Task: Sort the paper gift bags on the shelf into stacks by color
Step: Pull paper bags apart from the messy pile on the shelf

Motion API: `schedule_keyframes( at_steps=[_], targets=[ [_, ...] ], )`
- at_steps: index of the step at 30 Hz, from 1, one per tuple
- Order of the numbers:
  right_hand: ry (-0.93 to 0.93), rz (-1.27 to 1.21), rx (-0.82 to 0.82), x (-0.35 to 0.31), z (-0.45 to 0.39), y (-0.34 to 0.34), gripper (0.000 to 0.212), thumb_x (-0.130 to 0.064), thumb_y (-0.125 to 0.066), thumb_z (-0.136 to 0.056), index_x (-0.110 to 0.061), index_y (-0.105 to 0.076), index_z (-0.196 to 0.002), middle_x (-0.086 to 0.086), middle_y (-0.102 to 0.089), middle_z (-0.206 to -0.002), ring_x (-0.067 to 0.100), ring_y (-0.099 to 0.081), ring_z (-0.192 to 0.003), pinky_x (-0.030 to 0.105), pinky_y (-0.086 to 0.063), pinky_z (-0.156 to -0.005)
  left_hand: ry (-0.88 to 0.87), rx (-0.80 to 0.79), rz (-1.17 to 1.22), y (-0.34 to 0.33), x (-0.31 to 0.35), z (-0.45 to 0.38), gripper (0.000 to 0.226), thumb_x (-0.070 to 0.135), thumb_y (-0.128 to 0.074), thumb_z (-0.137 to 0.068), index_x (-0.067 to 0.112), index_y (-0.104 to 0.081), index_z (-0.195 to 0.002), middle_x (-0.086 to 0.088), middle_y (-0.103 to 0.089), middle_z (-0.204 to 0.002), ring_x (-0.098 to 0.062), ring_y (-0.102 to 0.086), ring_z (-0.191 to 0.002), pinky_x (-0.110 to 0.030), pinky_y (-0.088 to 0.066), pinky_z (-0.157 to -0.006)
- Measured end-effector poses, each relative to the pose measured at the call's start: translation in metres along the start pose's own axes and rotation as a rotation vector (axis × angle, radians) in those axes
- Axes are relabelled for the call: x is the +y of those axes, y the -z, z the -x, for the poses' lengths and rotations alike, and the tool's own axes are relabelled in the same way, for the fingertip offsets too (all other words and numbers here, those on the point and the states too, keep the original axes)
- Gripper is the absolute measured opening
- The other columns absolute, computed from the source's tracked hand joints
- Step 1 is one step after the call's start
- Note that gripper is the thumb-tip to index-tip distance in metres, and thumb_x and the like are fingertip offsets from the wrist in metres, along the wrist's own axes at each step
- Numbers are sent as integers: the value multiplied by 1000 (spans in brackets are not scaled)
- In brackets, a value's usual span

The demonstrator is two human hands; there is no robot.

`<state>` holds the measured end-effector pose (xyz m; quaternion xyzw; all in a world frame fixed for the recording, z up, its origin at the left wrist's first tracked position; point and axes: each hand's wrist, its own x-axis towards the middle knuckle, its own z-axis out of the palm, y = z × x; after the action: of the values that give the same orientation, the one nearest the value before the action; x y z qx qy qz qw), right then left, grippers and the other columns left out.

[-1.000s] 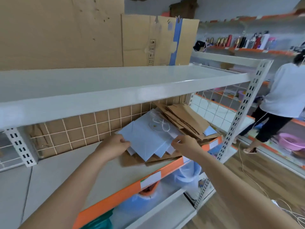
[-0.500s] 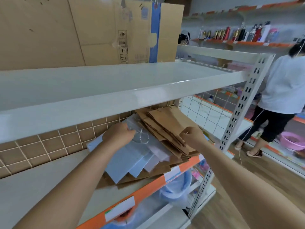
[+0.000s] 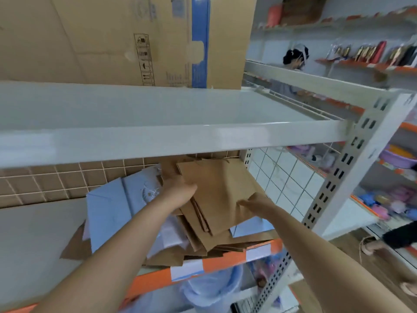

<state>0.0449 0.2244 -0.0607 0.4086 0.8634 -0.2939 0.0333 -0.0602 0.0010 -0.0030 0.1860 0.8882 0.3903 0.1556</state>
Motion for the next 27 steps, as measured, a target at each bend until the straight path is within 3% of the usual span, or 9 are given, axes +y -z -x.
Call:
schedule_keyframes(
  at_steps=[4, 7, 10, 15, 17, 19, 22, 24, 27],
  targets=[
    [41, -197, -27, 19, -19, -8, 69, -62, -75, -66, -10, -57, -107, 6, -61, -103, 22, -58, -94, 32, -48, -77, 146, 7, 80, -24, 3, -3, 36, 30, -59, -88, 8, -57, -116, -12, -61, -112, -27, -61, -99, -34, -55, -82],
    [35, -308, -67, 30, -24, -8, 99, -68, -80, -52, -11, -50, -128, 6, -57, -123, 25, -56, -113, 41, -48, -97, 223, 12, 186, -32, 6, -2, 31, 28, -65, -86, 11, -54, -109, -3, -59, -90, -18, -60, -75, -25, -52, -60],
    [43, -404, -117, 34, -28, -4, 113, -68, -83, -41, -11, -48, -132, 8, -57, -129, 26, -56, -116, 44, -46, -102, 207, 12, 116, -38, 7, 0, 22, 26, -62, -89, 10, -57, -103, -3, -60, -79, -16, -60, -61, -22, -47, -53],
    [27, -303, -67, 31, -28, -1, 101, -72, -75, -55, -12, -46, -131, 9, -53, -126, 26, -55, -112, 43, -47, -100, 87, 194, 39, -35, 11, 1, 19, 17, -43, -98, 5, -56, -92, -16, -62, -93, -32, -69, -84, -41, -60, -72],
    [25, -269, -55, 27, -29, -2, 100, -74, -69, -61, -11, -44, -133, 11, -53, -127, 28, -55, -114, 44, -46, -100, 37, 244, -6, -31, 13, 1, 19, 14, -43, -98, 6, -52, -84, -21, -61, -99, -35, -65, -94, -38, -57, -78],
    [4, -262, -21, 22, -29, -3, 96, -70, -64, -70, -9, -39, -139, 14, -50, -132, 30, -52, -118, 44, -44, -101, 17, 339, -3, -24, 16, 0, 18, 9, -42, -96, 7, -51, -80, -24, -64, -97, -37, -62, -94, -30, -47, -72],
    [-1, -237, 15, 21, -28, 0, 73, -53, -57, -84, -7, -39, -139, 12, -52, -122, 29, -53, -110, 36, -45, -89, 49, 512, 90, 0, 17, 2, 18, 8, -38, -96, 5, -56, -94, -19, -61, -84, -38, -60, -88, -34, -42, -69],
    [2, -221, 1, 27, -26, 2, 60, -43, -59, -84, -9, -44, -131, 5, -52, -103, 25, -53, -95, 31, -41, -75, 141, 622, 56, 22, 10, 3, 27, 13, -36, -98, 2, -60, -103, -25, -64, -100, -41, -59, -101, -36, -42, -77],
    [-10, -226, -36, 38, -28, -3, 63, -51, -67, -77, -15, -50, -126, 3, -58, -106, 23, -58, -95, 30, -44, -73, 242, 702, 24, 51, -6, 3, 36, 17, -33, -100, -4, -58, -115, -30, -59, -122, -45, -54, -115, -43, -42, -92]
  ],
)
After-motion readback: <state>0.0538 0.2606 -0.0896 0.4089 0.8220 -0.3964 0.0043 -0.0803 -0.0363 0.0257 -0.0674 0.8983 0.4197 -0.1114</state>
